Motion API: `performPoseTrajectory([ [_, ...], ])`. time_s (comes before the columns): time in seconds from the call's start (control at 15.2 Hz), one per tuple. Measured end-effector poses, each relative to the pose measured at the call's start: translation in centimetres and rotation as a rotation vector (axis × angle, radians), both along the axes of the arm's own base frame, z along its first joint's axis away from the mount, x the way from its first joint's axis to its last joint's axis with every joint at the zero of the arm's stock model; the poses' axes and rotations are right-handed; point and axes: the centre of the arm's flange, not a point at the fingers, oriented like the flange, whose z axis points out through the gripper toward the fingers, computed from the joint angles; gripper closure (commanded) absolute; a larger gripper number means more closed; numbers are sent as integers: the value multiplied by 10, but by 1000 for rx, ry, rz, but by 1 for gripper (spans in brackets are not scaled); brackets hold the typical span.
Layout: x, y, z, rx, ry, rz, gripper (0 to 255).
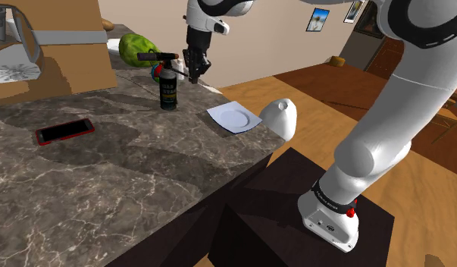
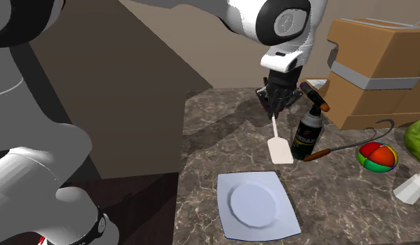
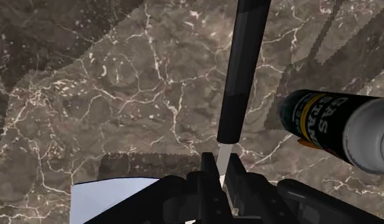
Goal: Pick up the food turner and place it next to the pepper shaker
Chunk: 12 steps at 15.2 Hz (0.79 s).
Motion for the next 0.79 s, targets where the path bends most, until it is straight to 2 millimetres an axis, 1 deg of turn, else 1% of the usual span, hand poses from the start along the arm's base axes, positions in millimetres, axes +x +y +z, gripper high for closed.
performPoseTrajectory([
  [0.13,16,-23,0,0,0,0,255],
  [0.26,30,-41,-1,0,-1,1,255],
  [0.33,38,-54,0,0,0,0,255],
  [0.53,63,-80,1,0,0,1,255],
  [0.66,79,-105,3,0,0,0,255],
  [0.79,95,-124,2,0,-1,1,255],
])
